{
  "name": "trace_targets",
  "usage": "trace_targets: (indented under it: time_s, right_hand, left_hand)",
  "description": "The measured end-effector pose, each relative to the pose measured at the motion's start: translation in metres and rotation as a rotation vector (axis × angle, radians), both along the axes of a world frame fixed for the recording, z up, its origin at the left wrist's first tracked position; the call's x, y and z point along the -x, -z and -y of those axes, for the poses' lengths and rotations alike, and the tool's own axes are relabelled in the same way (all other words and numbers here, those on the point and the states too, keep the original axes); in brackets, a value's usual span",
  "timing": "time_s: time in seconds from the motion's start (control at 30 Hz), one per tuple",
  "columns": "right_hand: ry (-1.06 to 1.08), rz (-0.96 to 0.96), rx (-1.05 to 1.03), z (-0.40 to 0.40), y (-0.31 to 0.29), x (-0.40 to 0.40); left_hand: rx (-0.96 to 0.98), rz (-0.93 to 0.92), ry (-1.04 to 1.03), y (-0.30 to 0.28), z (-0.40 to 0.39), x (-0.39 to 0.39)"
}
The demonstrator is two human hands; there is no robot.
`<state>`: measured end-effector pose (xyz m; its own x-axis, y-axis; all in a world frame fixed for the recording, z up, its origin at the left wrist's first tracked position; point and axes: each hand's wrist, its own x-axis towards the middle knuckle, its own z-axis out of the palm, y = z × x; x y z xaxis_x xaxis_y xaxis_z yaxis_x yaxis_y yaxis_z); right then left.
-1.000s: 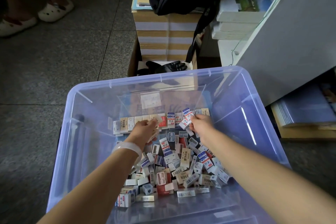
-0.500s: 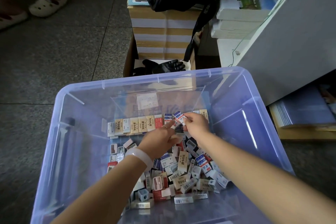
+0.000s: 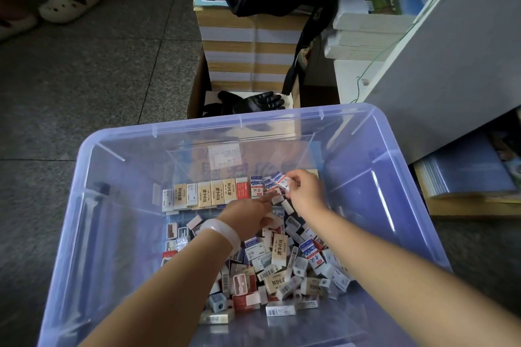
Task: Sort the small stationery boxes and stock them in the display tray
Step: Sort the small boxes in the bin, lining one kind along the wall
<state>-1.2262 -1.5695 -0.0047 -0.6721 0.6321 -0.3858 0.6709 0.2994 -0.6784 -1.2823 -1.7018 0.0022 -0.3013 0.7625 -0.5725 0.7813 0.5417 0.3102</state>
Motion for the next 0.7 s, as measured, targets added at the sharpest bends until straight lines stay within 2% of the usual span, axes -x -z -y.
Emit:
trace_targets:
  time_s: [0.1, 0.23, 0.3, 0.43, 0.53, 0.63, 0.7]
  right_hand:
    - [0.101, 0.008, -0.070, -0.007, 0.003, -0.010]
    - [-0.047, 0.066, -0.062, -0.004, 0.009, -0.011]
    - [-0.174, 0.082, -0.087, 0.000, 0.011, -0.011]
    - [-0.371, 0.102, -0.159, 0.005, 0.010, -0.016]
    - [-0.371, 0.069, -0.102, 0.006, 0.006, -0.016]
    - [-0.308, 0.035, -0.033, 0.008, 0.005, -0.014]
    - [-0.247, 0.003, 0.033, 0.009, 0.004, -0.013]
  left_hand:
    - [0.032, -0.011, -0.009, -0.004, -0.001, 0.004]
    - [-0.039, 0.044, -0.133, -0.004, 0.009, 0.007]
    - [-0.147, 0.140, -0.267, -0.001, 0.016, 0.007]
    - [-0.368, 0.490, -0.798, 0.000, 0.025, 0.002]
    - [-0.383, 0.615, -0.913, -0.004, 0.028, 0.001]
    - [-0.335, 0.706, -0.965, -0.004, 0.030, -0.001]
    - [-0.350, 0.830, -1.071, -0.006, 0.029, -0.005]
